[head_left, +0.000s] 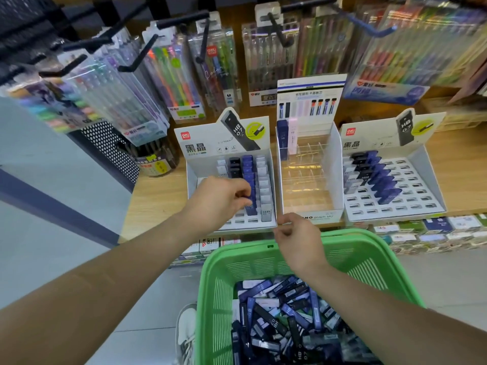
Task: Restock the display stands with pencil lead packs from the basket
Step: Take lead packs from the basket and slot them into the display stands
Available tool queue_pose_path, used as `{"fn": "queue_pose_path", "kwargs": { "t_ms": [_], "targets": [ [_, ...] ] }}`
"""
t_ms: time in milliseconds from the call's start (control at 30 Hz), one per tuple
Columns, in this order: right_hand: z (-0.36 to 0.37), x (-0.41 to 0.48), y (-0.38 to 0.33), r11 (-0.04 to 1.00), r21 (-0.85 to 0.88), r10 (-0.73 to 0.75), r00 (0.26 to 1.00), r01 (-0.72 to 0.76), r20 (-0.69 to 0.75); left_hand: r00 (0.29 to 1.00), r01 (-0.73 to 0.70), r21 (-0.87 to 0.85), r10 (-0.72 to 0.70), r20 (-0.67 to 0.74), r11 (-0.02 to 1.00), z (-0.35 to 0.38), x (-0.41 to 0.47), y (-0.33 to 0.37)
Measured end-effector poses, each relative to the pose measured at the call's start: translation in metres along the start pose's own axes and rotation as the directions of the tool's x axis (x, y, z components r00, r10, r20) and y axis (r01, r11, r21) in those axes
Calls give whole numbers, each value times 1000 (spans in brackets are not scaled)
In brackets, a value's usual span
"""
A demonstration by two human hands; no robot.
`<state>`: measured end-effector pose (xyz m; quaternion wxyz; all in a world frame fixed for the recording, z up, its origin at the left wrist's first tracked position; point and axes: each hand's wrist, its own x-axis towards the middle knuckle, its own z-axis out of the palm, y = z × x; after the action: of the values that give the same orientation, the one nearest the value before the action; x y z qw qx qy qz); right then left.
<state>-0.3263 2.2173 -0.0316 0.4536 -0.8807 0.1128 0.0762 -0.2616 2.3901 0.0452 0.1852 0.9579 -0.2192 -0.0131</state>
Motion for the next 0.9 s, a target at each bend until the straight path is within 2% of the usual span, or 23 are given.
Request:
{"fn": "queue_pose_path", "kwargs": {
  "t_ms": [167, 233, 333, 400, 433, 467, 533, 633, 700, 800, 900],
  "targets": [
    [-6, -2, 4, 996, 88, -2, 999, -2, 41, 996, -86, 89, 86, 0, 992, -7, 2, 6],
    [-19, -2, 10, 997, 74, -37, 994, 29, 104, 990, -117, 145, 127, -67, 983, -15, -1, 13],
    [-41, -4, 29, 996, -82, -14, 965, 37, 263, 972, -175, 165, 197, -131, 971, -23, -10, 33],
    [-48, -8, 50, 965, -259, 67, 921, 37, 384, 979, -194, 118, 200, -40, 974, -14, -21, 49],
    [-50, -10, 61, 934, -352, 106, 899, 57, 425, 981, -191, 97, 185, 59, 977, -1, -29, 55],
    [-51, -12, 73, 900, -429, 143, 882, 72, 449, 969, -177, 83, 159, 188, 981, 16, -40, 61],
    [-49, -19, 97, 862, -502, 210, 858, 64, 470, 894, -129, 86, 78, 441, 988, 60, -65, 66],
    [-37, -29, 134, 835, -549, 287, 826, 33, 486, 774, -29, 163, -81, 628, 986, 133, -96, 58],
    [-22, -31, 157, 830, -557, 298, 827, 22, 477, 722, 92, 230, -224, 654, 969, 175, -108, 48],
    [-1, -26, 184, 815, -575, 250, 850, 74, 463, 659, 291, 320, -432, 616, 901, 217, -119, 34],
    [16, -19, 206, 766, -634, 263, 847, 108, 462, 573, 546, 296, -607, 551, 784, 242, -124, 23]
  ]
}}
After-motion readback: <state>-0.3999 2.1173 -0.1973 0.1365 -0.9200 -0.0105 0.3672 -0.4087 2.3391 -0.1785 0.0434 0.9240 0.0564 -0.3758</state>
